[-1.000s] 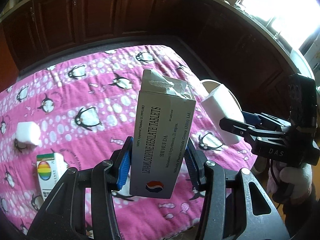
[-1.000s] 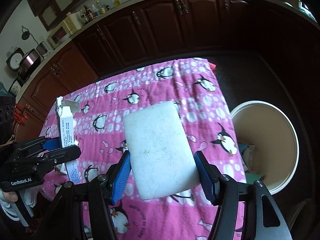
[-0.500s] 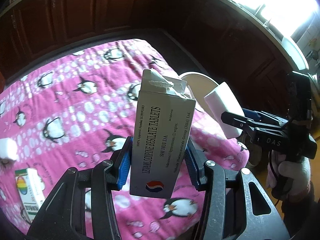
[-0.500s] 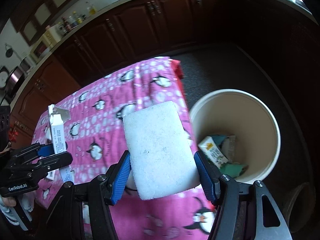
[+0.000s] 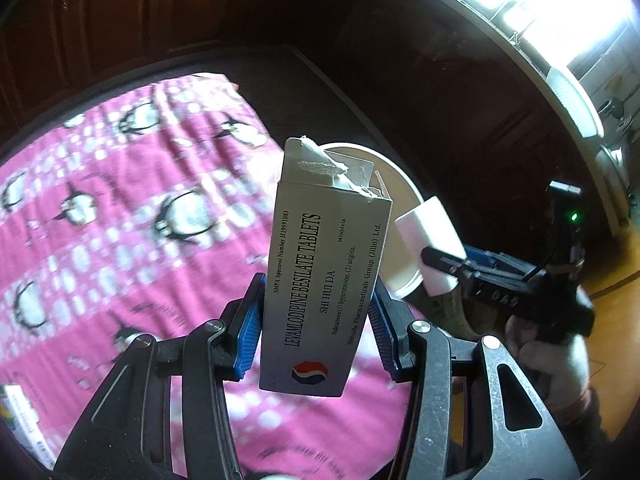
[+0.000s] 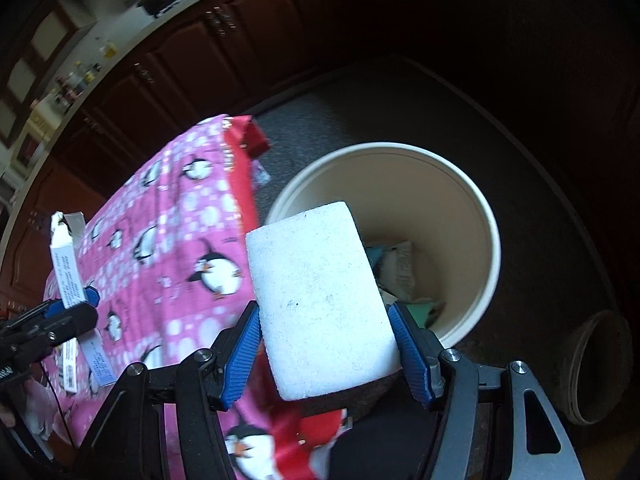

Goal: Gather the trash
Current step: 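Hold the medicine box and sponge above the bucket opening with both grippers, then open both grippers to drop the medicine box and sponge into the bucket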

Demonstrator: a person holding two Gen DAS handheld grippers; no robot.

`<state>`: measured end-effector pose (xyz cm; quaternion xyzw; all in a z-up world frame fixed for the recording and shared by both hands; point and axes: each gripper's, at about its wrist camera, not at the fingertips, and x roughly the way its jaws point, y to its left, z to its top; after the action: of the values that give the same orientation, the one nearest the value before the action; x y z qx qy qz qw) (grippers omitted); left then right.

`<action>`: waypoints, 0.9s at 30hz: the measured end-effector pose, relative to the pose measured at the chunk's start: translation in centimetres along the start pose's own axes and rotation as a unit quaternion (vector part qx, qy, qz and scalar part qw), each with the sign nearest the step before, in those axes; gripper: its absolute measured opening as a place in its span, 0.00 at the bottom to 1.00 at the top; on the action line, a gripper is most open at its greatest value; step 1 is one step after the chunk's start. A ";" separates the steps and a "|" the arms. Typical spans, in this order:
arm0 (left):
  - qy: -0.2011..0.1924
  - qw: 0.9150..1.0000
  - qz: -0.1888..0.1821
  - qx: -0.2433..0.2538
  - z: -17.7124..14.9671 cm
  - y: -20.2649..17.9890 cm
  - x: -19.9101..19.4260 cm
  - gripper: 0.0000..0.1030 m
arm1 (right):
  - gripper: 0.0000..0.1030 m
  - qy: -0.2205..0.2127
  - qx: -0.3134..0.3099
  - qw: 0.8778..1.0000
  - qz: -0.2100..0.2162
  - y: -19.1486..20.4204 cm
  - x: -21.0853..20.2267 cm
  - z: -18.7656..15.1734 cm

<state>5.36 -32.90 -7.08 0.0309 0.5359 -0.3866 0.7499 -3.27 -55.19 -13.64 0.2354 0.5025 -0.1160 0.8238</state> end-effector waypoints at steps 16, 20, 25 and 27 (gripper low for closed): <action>0.007 0.999 -0.036 -0.015 5.1 -3.7 6.7 0.46 | 0.60 0.026 0.053 0.998 -0.025 -4.3 3.6 0.7; 0.008 0.999 -0.033 -0.009 5.5 -4.4 7.5 0.46 | 0.63 0.029 0.064 0.997 -0.031 -4.7 4.3 0.9; 0.011 0.999 -0.031 0.000 5.7 -4.8 8.2 0.50 | 0.69 0.032 0.070 0.996 -0.037 -5.0 4.8 0.7; 0.010 0.999 -0.031 0.001 5.8 -4.8 8.5 0.54 | 0.69 0.034 0.073 0.996 -0.039 -5.2 4.8 0.5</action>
<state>8.00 -43.59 -9.87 0.0188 0.5435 -0.4104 0.7320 -2.85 -59.77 -19.09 0.2789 0.5296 -0.1757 0.7816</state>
